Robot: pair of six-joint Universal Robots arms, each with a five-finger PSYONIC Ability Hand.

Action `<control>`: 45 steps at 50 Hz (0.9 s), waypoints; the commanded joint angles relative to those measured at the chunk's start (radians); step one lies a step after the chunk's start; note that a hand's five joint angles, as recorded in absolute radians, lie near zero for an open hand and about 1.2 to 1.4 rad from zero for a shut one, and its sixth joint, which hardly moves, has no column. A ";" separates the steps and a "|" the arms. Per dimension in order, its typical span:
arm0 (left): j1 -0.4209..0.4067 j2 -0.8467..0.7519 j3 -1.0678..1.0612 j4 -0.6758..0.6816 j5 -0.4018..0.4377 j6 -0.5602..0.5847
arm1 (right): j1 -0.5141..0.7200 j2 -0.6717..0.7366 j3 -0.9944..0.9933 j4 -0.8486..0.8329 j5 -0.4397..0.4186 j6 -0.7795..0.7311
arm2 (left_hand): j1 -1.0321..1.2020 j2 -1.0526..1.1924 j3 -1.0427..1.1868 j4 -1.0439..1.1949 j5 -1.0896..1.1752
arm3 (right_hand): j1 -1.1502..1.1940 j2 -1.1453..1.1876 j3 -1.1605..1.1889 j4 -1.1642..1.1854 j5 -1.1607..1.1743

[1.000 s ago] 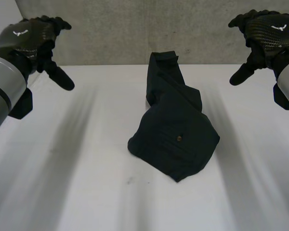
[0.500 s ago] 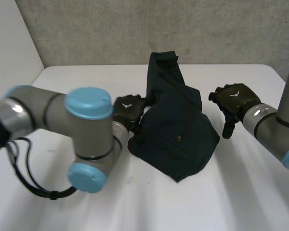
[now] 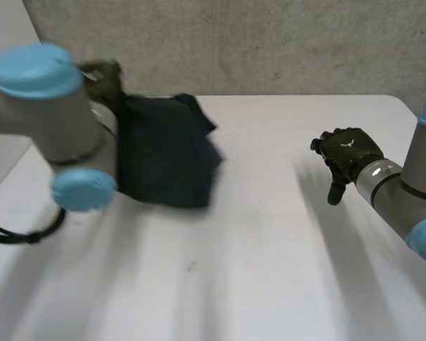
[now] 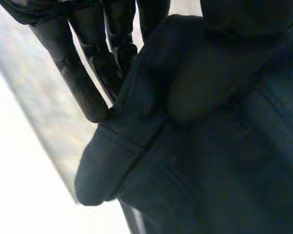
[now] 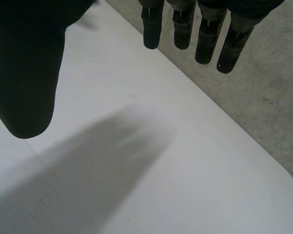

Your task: Fold the shorts.

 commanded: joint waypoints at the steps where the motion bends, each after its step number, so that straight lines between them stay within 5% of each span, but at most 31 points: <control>1: 0.064 0.127 -0.028 0.131 0.055 0.114 | 0.005 0.000 0.000 0.000 0.000 0.001 | 0.315 0.208 0.213 0.196 0.308 | -0.030 -0.046 -0.039 -0.059 -0.064; 5: 0.025 0.141 -0.049 0.168 0.131 0.134 | 0.007 0.000 0.002 0.000 0.000 0.001 | 0.315 0.208 0.213 0.196 0.308 | -0.030 -0.046 -0.039 -0.059 -0.064; 14: -0.227 -0.005 -0.112 0.179 0.355 0.143 | 0.002 -0.006 0.004 0.000 0.008 0.004 | 0.315 0.208 0.213 0.196 0.308 | -0.030 -0.046 -0.039 -0.059 -0.064; 18: -0.330 -0.121 -0.123 0.162 0.371 0.148 | 0.000 -0.014 0.003 -0.001 0.025 0.004 | -0.194 -0.301 -0.296 -0.313 -0.201 | -0.030 -0.046 -0.039 -0.059 -0.064; 25: -0.449 -0.172 -0.201 0.144 0.369 0.236 | -0.003 -0.015 -0.006 -0.006 0.055 0.005 | -0.717 -0.824 -0.819 -0.836 -0.724 | -0.030 -0.046 -0.039 -0.059 -0.064; 31: -0.421 -0.056 -0.226 0.151 0.299 0.329 | 0.000 -0.017 -0.003 -0.024 0.057 0.005 | -0.856 -0.963 -0.958 -0.975 -0.863 | -0.030 -0.046 -0.039 -0.059 -0.064; 35: -0.312 0.059 -0.269 0.145 0.236 0.327 | 0.002 -0.018 -0.006 -0.024 0.055 0.005 | -0.859 -0.966 -0.961 -0.978 -0.866 | -0.030 -0.046 -0.039 -0.059 -0.064; 41: -0.190 0.254 -0.402 0.150 0.237 0.248 | 0.013 -0.037 -0.012 -0.011 0.040 0.001 | -0.862 -0.969 -0.964 -0.981 -0.869 | -0.030 -0.046 -0.039 -0.059 -0.064; 45: -0.103 0.325 -0.483 0.141 0.242 0.163 | 0.052 -0.089 0.003 0.006 -0.043 -0.005 | -0.862 -0.969 -0.964 -0.981 -0.869 | -0.030 -0.046 -0.039 -0.059 -0.064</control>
